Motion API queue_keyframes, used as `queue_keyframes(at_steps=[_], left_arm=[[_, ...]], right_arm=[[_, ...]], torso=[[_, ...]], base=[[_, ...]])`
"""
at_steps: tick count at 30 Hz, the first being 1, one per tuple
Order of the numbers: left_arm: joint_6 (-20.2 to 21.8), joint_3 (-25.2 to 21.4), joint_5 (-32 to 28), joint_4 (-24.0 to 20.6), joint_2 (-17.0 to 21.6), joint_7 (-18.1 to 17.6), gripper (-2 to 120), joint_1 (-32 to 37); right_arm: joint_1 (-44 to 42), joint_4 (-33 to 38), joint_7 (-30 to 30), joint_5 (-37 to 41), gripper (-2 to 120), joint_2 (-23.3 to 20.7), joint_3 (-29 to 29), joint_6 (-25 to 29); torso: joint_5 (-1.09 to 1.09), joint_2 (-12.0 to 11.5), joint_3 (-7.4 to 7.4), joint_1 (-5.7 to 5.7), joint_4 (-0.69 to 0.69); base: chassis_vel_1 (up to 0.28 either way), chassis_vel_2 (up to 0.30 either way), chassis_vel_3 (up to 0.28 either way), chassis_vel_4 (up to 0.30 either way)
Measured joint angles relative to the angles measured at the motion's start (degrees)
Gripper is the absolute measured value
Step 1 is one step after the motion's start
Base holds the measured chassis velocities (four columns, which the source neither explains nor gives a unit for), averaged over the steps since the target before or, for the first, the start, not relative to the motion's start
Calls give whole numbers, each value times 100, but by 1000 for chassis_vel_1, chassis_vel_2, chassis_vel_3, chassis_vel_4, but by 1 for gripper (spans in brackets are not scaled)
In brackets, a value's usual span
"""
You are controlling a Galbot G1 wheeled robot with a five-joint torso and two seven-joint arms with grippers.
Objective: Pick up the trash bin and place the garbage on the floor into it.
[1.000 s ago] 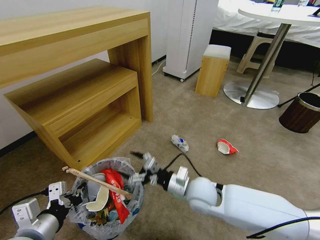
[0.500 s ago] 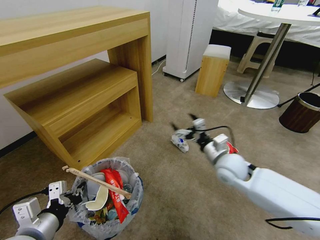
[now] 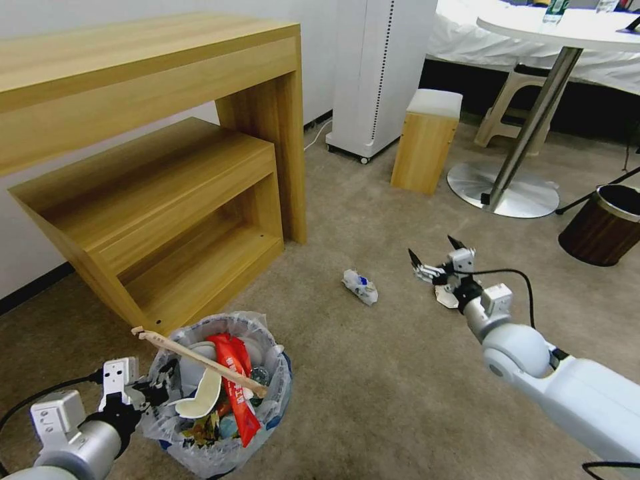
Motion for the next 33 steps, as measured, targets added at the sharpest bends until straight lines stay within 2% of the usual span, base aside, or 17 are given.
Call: queue_keyframes(at_steps=[6,18,33], left_arm=[[-15,47,-61,166,116,-2,1,-139],[-36,63,-52,251,141,21,1,-178],[-45,32,-35,302,140,69,1,-172]], right_arm=[[-299,-178,12,-150,100,135,244,-44],[-356,-297,-22,-415,100,306,252,25],[-305,-461,-109,-491,100,382,197,199]], torso=[[-1,0,0,0,-1],[-2,0,0,0,1],[-1,0,0,0,-1]], base=[[0,0,0,0],[0,0,0,0],[-65,-70,-64,-77]])
